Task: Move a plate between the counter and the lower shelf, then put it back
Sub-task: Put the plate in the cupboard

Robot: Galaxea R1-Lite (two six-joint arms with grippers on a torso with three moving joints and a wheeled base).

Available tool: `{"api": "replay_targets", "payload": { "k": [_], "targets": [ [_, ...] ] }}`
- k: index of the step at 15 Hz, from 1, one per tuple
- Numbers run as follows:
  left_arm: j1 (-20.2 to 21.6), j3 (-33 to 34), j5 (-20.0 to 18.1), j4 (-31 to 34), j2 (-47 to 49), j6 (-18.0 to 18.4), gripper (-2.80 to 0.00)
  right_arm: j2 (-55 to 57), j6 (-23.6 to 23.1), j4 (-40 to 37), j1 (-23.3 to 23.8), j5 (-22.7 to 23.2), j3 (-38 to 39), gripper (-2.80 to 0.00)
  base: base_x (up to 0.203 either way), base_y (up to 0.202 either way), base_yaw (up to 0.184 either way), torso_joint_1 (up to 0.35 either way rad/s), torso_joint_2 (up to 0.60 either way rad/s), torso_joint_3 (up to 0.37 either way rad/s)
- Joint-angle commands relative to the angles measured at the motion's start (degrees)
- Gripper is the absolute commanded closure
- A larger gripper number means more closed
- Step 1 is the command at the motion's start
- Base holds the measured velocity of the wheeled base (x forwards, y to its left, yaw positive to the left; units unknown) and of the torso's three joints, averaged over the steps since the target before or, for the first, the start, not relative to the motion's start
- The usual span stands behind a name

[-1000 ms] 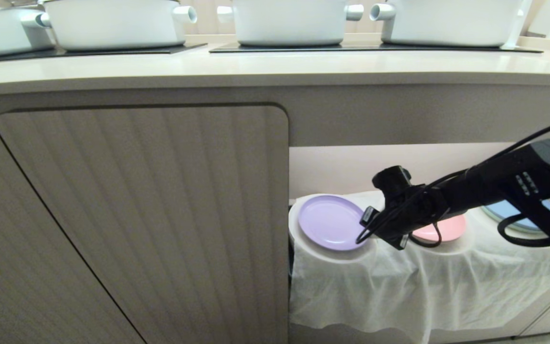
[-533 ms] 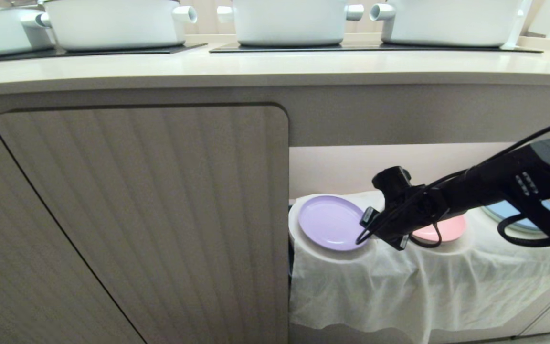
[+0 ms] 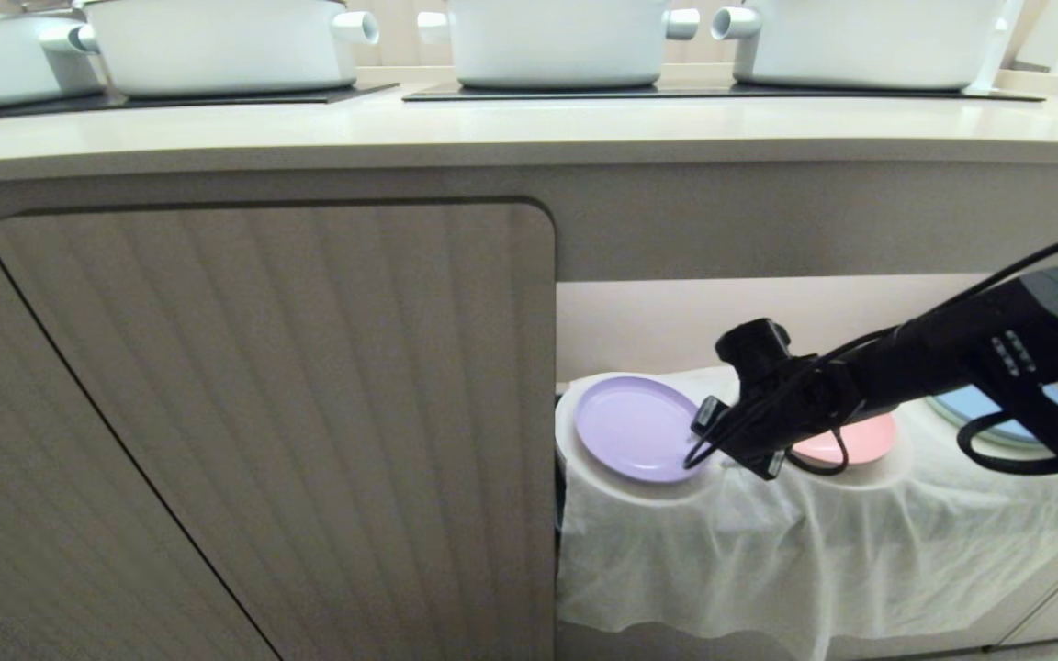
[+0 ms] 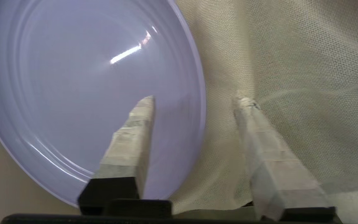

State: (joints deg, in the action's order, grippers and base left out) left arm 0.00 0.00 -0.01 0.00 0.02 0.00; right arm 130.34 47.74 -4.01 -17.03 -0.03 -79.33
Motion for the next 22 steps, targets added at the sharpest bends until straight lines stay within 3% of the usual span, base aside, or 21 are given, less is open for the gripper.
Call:
{"api": "replay_targets", "payload": {
  "k": [1, 14, 22],
  "targets": [
    [0.0, 0.0, 0.0, 0.0, 0.0, 0.0, 0.00, -0.2, 0.2, 0.0, 0.0, -0.1, 0.0, -2.80, 0.000, 0.000, 0.000, 0.000, 0.00, 0.000],
    [0.0, 0.0, 0.0, 0.0, 0.0, 0.0, 0.00, -1.9, 0.2, -0.6, 0.0, -0.1, 0.6, -2.80, 0.000, 0.000, 0.000, 0.000, 0.00, 0.000],
    [0.0, 0.0, 0.0, 0.0, 0.0, 0.0, 0.00, -4.9, -0.3, -0.4, -0.3, -0.1, 5.0, -2.80, 0.000, 0.000, 0.000, 0.000, 0.00, 0.000]
  ]
}}
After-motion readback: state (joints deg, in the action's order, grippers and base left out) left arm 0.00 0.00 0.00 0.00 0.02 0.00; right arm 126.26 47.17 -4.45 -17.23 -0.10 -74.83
